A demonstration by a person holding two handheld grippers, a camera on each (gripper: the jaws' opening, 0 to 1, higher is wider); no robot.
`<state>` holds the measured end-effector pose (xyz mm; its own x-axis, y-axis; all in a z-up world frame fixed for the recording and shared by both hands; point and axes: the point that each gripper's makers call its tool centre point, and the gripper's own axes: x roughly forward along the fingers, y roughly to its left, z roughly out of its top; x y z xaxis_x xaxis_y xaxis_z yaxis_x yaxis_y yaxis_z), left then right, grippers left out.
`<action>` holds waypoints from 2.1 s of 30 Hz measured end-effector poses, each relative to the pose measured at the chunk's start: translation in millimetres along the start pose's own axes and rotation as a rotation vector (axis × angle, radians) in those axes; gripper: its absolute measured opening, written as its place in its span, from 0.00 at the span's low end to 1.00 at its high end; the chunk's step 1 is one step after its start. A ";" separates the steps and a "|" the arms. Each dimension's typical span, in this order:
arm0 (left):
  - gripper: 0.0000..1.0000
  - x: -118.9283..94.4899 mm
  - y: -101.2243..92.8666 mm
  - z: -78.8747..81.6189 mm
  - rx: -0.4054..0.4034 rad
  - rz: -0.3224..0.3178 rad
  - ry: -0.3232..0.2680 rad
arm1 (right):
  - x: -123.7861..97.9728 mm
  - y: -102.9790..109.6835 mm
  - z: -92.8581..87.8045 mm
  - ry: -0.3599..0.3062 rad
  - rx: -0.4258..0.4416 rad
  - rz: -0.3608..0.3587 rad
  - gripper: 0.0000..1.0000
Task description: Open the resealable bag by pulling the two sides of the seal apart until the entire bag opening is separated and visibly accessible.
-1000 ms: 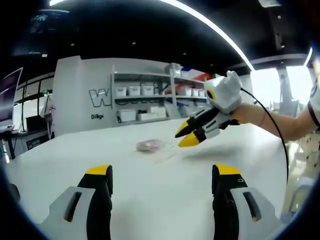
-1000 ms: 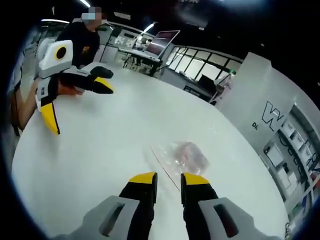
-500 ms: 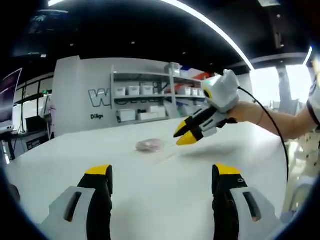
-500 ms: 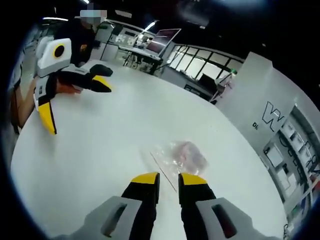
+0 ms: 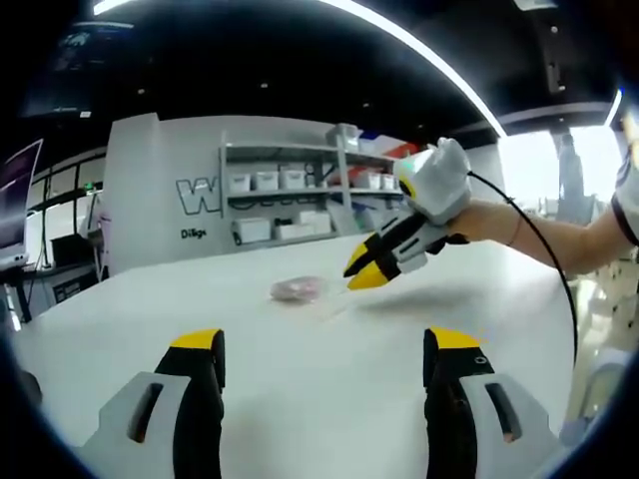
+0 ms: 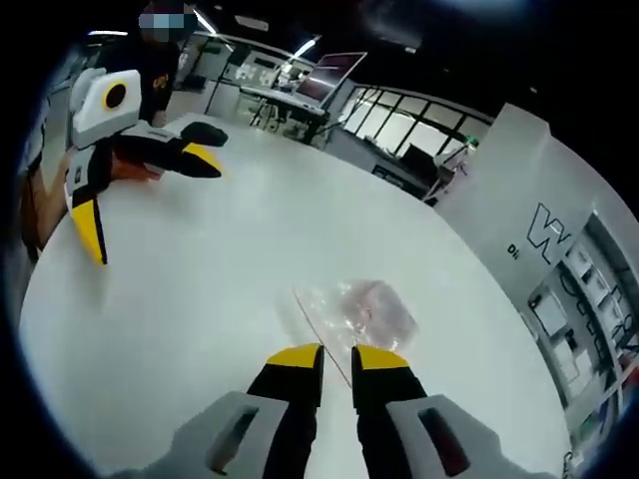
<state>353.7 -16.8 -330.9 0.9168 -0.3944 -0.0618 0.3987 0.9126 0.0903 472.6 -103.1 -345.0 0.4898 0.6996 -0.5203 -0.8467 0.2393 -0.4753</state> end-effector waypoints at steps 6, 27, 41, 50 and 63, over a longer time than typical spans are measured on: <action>0.81 -0.2 0.0 0.2 0.000 0.001 -0.001 | -0.7 -0.7 0.4 0.001 -0.003 -0.002 0.08; 0.81 0.0 0.4 0.7 -0.002 0.002 -0.006 | 7.7 6.9 0.9 0.029 -0.049 0.040 0.03; 0.81 -0.4 1.0 1.0 -0.002 0.004 -0.007 | 13.9 11.1 -0.8 0.074 -0.128 0.051 0.03; 0.80 -0.8 1.6 1.2 -0.003 0.005 -0.008 | 16.7 13.4 2.4 0.087 -0.189 0.054 0.00; 0.80 -0.4 1.7 0.7 0.000 0.006 -0.005 | 14.3 16.7 3.7 0.091 -0.221 0.063 0.00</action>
<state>354.1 -15.2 -330.0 0.9194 -0.3891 -0.0566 0.3929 0.9151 0.0904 464.7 -86.5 -357.7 0.4626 0.6425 -0.6109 -0.8149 0.0366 -0.5785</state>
